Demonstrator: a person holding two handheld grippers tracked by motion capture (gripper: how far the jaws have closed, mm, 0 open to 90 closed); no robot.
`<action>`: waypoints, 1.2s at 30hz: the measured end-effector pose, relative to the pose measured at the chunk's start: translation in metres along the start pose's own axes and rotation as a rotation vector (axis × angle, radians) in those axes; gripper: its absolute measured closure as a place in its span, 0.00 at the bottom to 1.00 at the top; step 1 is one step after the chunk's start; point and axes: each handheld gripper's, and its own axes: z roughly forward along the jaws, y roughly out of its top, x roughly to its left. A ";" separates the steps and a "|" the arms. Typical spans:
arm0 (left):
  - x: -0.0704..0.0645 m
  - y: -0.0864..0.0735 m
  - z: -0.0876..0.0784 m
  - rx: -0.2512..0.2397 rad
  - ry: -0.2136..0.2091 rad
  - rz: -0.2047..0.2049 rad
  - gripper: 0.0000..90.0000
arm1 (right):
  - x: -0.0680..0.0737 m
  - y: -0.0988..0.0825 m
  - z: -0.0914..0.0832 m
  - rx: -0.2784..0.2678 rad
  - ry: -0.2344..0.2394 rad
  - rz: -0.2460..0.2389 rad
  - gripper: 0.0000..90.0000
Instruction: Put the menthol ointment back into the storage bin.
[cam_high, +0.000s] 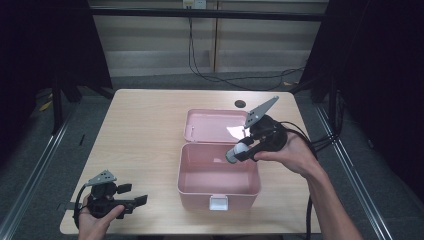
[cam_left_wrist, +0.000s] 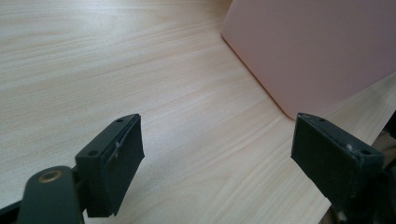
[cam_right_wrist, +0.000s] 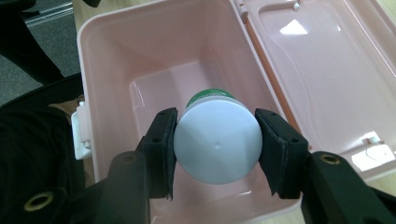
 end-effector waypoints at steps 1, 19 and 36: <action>0.001 0.000 0.000 0.004 -0.002 0.000 0.18 | 0.000 0.002 0.001 0.004 0.004 0.000 0.57; 0.000 -0.001 -0.001 0.020 0.005 0.031 0.18 | -0.001 0.029 0.029 0.089 0.019 -0.030 0.57; 0.000 -0.001 -0.001 0.017 0.012 0.043 0.18 | 0.001 0.041 0.053 0.186 0.017 -0.066 0.57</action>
